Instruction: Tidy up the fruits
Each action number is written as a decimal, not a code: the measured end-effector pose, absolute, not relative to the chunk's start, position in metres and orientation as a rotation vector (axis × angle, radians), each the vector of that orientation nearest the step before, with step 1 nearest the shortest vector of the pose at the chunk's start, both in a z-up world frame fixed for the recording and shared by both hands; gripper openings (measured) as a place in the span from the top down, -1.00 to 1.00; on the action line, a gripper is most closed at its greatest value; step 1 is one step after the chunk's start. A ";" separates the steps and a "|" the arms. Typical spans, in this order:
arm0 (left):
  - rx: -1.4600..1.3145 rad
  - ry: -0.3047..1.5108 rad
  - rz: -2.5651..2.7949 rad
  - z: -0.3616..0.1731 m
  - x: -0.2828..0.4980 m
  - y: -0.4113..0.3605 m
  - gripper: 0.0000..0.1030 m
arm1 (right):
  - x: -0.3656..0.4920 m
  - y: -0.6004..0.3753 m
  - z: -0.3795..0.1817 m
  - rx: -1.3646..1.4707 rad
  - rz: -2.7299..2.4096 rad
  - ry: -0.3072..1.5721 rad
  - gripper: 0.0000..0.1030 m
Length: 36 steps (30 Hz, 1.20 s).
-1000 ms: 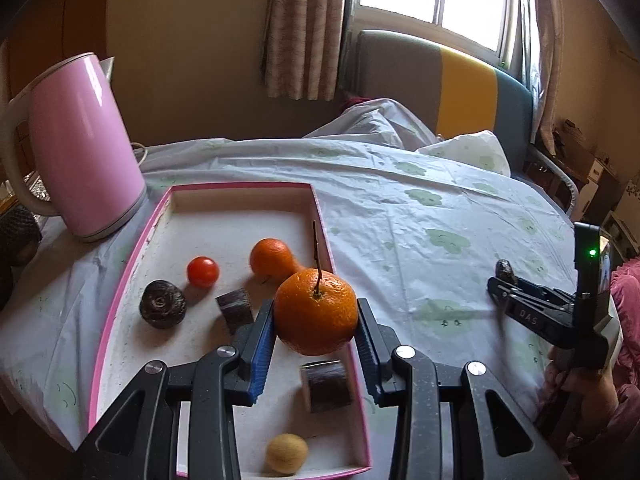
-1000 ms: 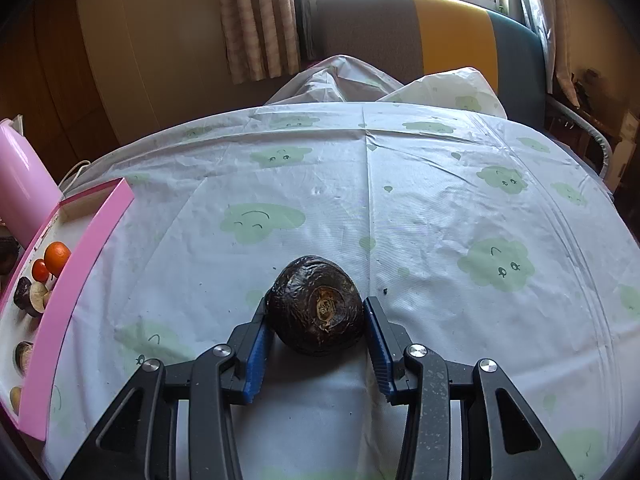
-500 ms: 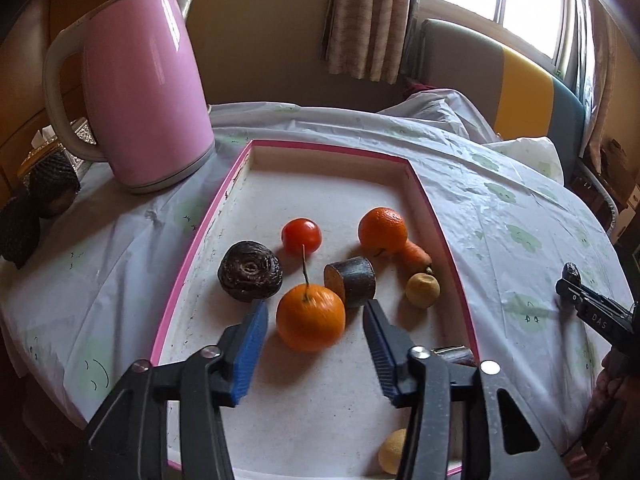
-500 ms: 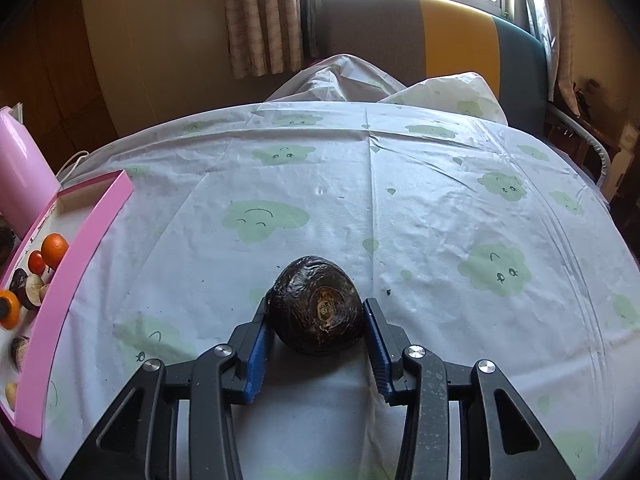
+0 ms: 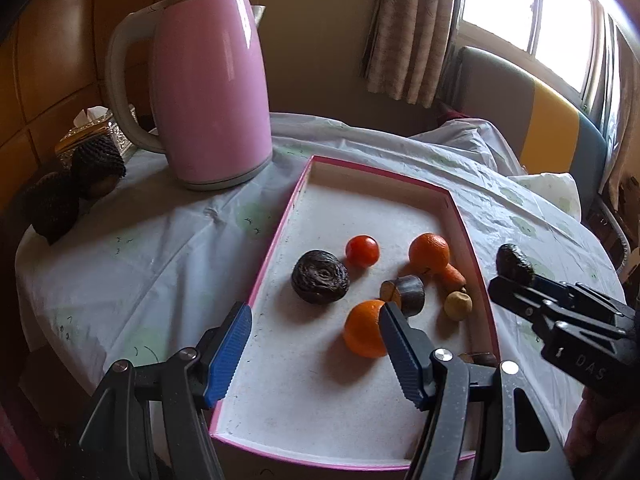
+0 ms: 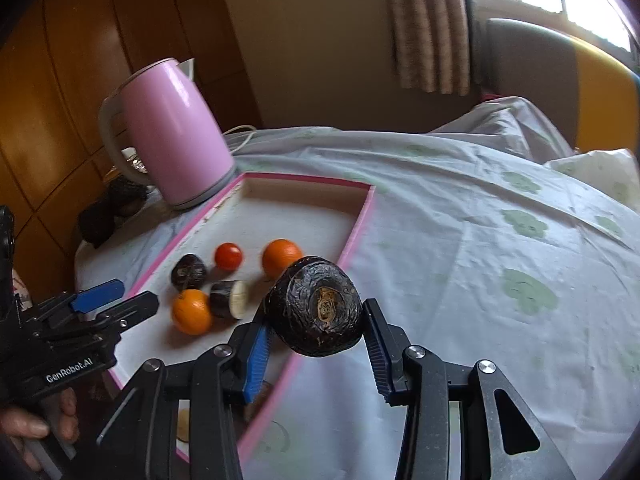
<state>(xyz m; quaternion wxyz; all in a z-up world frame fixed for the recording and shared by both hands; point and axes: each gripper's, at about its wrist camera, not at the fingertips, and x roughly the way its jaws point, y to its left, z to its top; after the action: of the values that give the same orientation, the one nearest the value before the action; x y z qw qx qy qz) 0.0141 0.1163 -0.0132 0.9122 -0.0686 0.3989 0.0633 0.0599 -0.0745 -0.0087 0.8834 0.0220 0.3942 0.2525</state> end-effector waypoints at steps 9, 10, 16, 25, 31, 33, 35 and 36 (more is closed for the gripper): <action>-0.161 0.797 0.157 -0.006 0.005 0.126 -0.30 | 0.048 -0.040 -0.018 0.015 0.559 0.837 -0.04; -0.160 0.793 0.157 -0.004 0.003 0.125 -0.30 | 0.046 -0.042 -0.016 0.019 0.553 0.830 -0.05; -0.155 0.762 0.146 0.003 -0.003 0.116 -0.30 | 0.025 -0.055 -0.002 0.018 0.438 0.745 -0.43; -0.092 0.732 0.180 0.011 -0.015 0.098 -0.32 | 0.008 -0.070 -0.001 0.024 0.272 0.730 -0.63; -0.072 0.689 0.226 0.018 -0.024 0.092 -0.32 | 0.002 -0.078 -0.003 0.043 0.254 0.729 -0.64; -0.069 0.679 0.231 0.019 -0.026 0.091 -0.32 | 0.000 -0.079 -0.002 0.044 0.254 0.723 -0.64; -0.070 0.680 0.227 0.019 -0.027 0.090 -0.32 | -0.002 -0.079 -0.002 0.043 0.257 0.720 -0.64; -0.071 0.680 0.226 0.019 -0.028 0.090 -0.32 | -0.003 -0.079 -0.002 0.042 0.258 0.719 -0.65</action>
<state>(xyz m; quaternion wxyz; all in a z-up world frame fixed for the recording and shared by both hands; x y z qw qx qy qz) -0.0277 0.0899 0.0191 0.9358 -0.0346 0.3329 0.1108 -0.0027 -0.0791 -0.0017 0.9277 0.0203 0.3509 0.1258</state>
